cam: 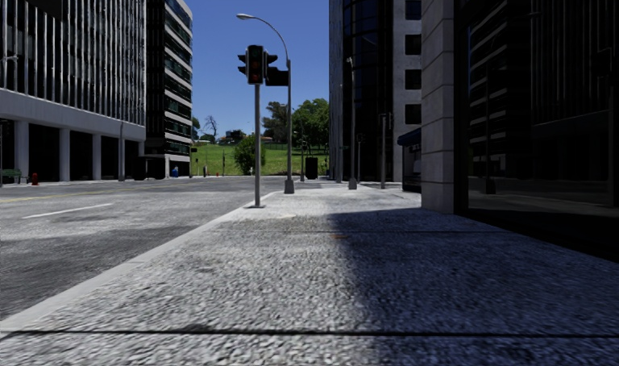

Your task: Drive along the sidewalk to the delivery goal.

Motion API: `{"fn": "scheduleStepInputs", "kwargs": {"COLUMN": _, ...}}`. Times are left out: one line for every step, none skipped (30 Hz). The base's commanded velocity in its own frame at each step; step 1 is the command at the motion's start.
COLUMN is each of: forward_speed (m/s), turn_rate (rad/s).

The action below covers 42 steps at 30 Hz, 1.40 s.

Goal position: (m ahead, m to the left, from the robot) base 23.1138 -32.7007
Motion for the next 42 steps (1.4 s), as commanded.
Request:
{"fn": "scheduleStepInputs", "kwargs": {"forward_speed": 2.0, "turn_rate": 0.0}}
{"fn": "scheduleStepInputs", "kwargs": {"forward_speed": 2.0, "turn_rate": 0.0}}
{"fn": "scheduleStepInputs", "kwargs": {"forward_speed": 2.0, "turn_rate": 0.0}}
{"fn": "scheduleStepInputs", "kwargs": {"forward_speed": 2.0, "turn_rate": 0.0}}
{"fn": "scheduleStepInputs", "kwargs": {"forward_speed": 2.0, "turn_rate": 0.0}}
{"fn": "scheduleStepInputs", "kwargs": {"forward_speed": 2.0, "turn_rate": 0.0}}
{"fn": "scheduleStepInputs", "kwargs": {"forward_speed": 2.0, "turn_rate": 0.0}}
{"fn": "scheduleStepInputs", "kwargs": {"forward_speed": 2.0, "turn_rate": 0.0}}
{"fn": "scheduleStepInputs", "kwargs": {"forward_speed": 2.0, "turn_rate": 0.0}}
{"fn": "scheduleStepInputs", "kwargs": {"forward_speed": 2.0, "turn_rate": 0.0}}
{"fn": "scheduleStepInputs", "kwargs": {"forward_speed": 2.0, "turn_rate": 0.0}}
{"fn": "scheduleStepInputs", "kwargs": {"forward_speed": 2.0, "turn_rate": 0.0}}
{"fn": "scheduleStepInputs", "kwargs": {"forward_speed": 2.0, "turn_rate": 0.0}}
{"fn": "scheduleStepInputs", "kwargs": {"forward_speed": 2.0, "turn_rate": 0.0}}
{"fn": "scheduleStepInputs", "kwargs": {"forward_speed": 2.0, "turn_rate": 0.0}}
{"fn": "scheduleStepInputs", "kwargs": {"forward_speed": 2.0, "turn_rate": 0.0}}
{"fn": "scheduleStepInputs", "kwargs": {"forward_speed": 2.0, "turn_rate": 0.0}}
{"fn": "scheduleStepInputs", "kwargs": {"forward_speed": 2.0, "turn_rate": 0.0}}
{"fn": "scheduleStepInputs", "kwargs": {"forward_speed": 2.0, "turn_rate": 0.0}}
{"fn": "scheduleStepInputs", "kwargs": {"forward_speed": 2.0, "turn_rate": 0.0}}
{"fn": "scheduleStepInputs", "kwargs": {"forward_speed": 2.0, "turn_rate": 0.0}}
{"fn": "scheduleStepInputs", "kwargs": {"forward_speed": 2.0, "turn_rate": 0.0}}
{"fn": "scheduleStepInputs", "kwargs": {"forward_speed": 2.0, "turn_rate": 0.0}}
{"fn": "scheduleStepInputs", "kwargs": {"forward_speed": 2.0, "turn_rate": 0.0}}
{"fn": "scheduleStepInputs", "kwargs": {"forward_speed": 2.0, "turn_rate": 0.0}}
{"fn": "scheduleStepInputs", "kwargs": {"forward_speed": 2.0, "turn_rate": 0.0}}
{"fn": "scheduleStepInputs", "kwargs": {"forward_speed": 2.0, "turn_rate": 0.0}}
{"fn": "scheduleStepInputs", "kwargs": {"forward_speed": 2.0, "turn_rate": 0.0}}
{"fn": "scheduleStepInputs", "kwargs": {"forward_speed": 2.0, "turn_rate": 0.0}}
{"fn": "scheduleStepInputs", "kwargs": {"forward_speed": 2.0, "turn_rate": 0.0}}
{"fn": "scheduleStepInputs", "kwargs": {"forward_speed": 2.0, "turn_rate": 0.0}}
{"fn": "scheduleStepInputs", "kwargs": {"forward_speed": 2.0, "turn_rate": 0.0}}
{"fn": "scheduleStepInputs", "kwargs": {"forward_speed": 2.0, "turn_rate": 0.0}}
{"fn": "scheduleStepInputs", "kwargs": {"forward_speed": 2.0, "turn_rate": 0.0}}
{"fn": "scheduleStepInputs", "kwargs": {"forward_speed": 2.0, "turn_rate": 0.0}}
{"fn": "scheduleStepInputs", "kwargs": {"forward_speed": 2.0, "turn_rate": 0.0}}
{"fn": "scheduleStepInputs", "kwargs": {"forward_speed": 2.0, "turn_rate": 0.0}}
{"fn": "scheduleStepInputs", "kwargs": {"forward_speed": 2.0, "turn_rate": 0.0}}
{"fn": "scheduleStepInputs", "kwargs": {"forward_speed": 2.0, "turn_rate": 0.0}}
{"fn": "scheduleStepInputs", "kwargs": {"forward_speed": 2.0, "turn_rate": 0.0}}
{"fn": "scheduleStepInputs", "kwargs": {"forward_speed": 2.0, "turn_rate": 0.0}}
{"fn": "scheduleStepInputs", "kwargs": {"forward_speed": 2.0, "turn_rate": 0.0}}
